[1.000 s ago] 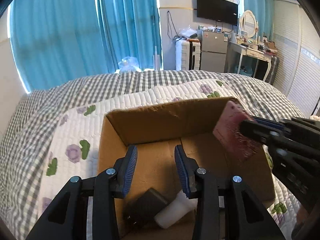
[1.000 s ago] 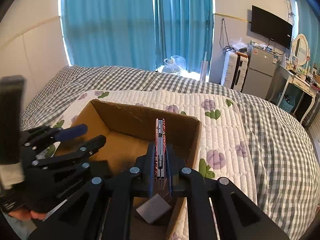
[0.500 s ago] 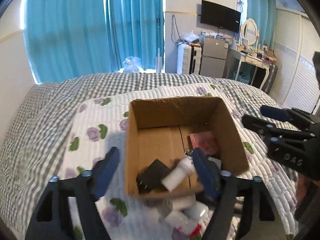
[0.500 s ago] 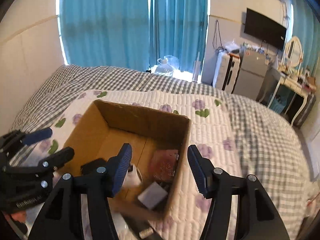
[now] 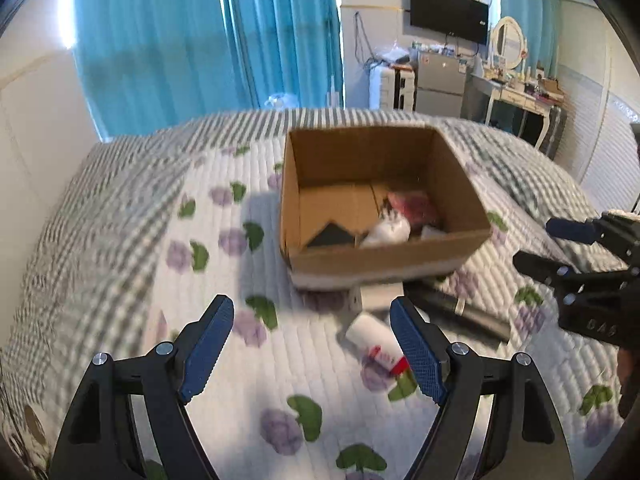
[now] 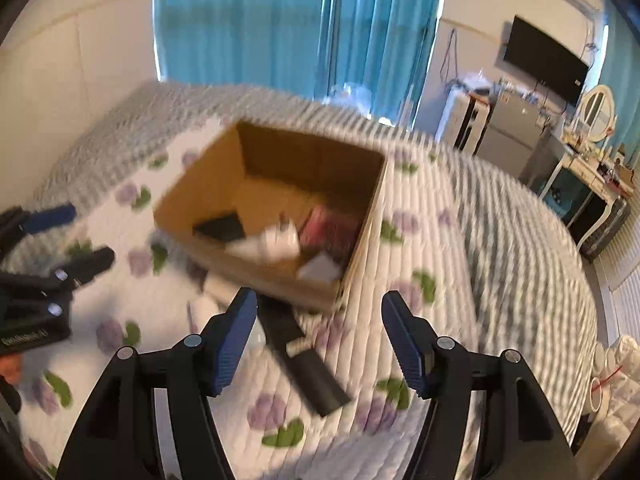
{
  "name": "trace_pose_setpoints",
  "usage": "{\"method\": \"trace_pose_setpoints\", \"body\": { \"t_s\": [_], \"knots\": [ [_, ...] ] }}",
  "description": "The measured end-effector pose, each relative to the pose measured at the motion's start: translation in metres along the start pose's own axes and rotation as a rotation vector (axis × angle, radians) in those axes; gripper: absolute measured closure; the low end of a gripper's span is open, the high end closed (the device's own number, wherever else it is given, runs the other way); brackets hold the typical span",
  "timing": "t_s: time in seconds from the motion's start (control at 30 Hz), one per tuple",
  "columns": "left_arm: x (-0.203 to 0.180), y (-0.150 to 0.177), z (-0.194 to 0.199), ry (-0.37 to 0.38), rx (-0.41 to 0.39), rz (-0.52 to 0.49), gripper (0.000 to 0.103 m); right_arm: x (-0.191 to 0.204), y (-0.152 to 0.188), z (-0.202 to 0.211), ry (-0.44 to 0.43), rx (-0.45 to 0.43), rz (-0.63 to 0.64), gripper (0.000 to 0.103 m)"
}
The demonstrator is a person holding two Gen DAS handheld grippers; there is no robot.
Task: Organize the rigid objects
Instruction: 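Grasp the black remote with the right tool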
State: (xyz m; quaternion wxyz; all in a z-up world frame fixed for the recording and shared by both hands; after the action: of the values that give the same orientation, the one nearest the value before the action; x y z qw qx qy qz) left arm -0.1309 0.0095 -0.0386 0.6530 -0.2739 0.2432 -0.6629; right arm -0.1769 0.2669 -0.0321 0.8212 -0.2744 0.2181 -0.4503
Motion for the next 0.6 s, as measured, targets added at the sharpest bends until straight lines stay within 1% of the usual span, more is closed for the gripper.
{"method": "trace_pose_setpoints", "body": {
  "t_s": [0.1,0.17,0.23,0.3,0.33,0.47,0.6],
  "knots": [
    [-0.002,0.017,-0.020,-0.003,0.032,0.026,0.020,0.005,0.025,-0.027,0.001,0.065,0.020,0.038],
    [-0.006,0.027,-0.037,-0.019,0.049,0.043,0.020,0.010,0.038,-0.047,-0.006,0.101,0.039,0.038],
    [-0.008,0.037,-0.046,-0.027,0.051,0.052,0.020,0.015,0.047,-0.068,-0.001,0.129,0.079,0.038],
    [-0.011,0.045,-0.061,-0.043,0.057,0.061,0.020,0.017,0.054,-0.091,0.010,0.188,0.099,0.038],
    [-0.011,0.048,-0.065,-0.040,0.060,0.061,0.020,0.019,0.059,-0.103,0.001,0.216,0.102,0.038],
    [-0.009,0.060,-0.082,-0.050,0.088,0.067,0.020,0.023,0.063,-0.125,-0.008,0.256,0.126,0.038],
    [-0.004,0.065,-0.088,-0.032,0.111,0.093,0.020,0.026,0.064,-0.140,0.004,0.273,0.141,0.039]
  ]
}}
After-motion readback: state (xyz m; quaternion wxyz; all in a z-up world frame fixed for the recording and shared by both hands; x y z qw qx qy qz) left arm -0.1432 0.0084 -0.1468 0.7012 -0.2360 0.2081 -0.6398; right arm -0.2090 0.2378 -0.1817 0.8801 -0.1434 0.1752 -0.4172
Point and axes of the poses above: each gripper's, at about its wrist camera, not at the fingertips, and z roughly against the way its jaws point, x to its left, y to its underside, the point moved 2 cm from there along -z, roughly the way its jaws point, and after that the axes turned 2 degrees about z, right-handed, at the moved point
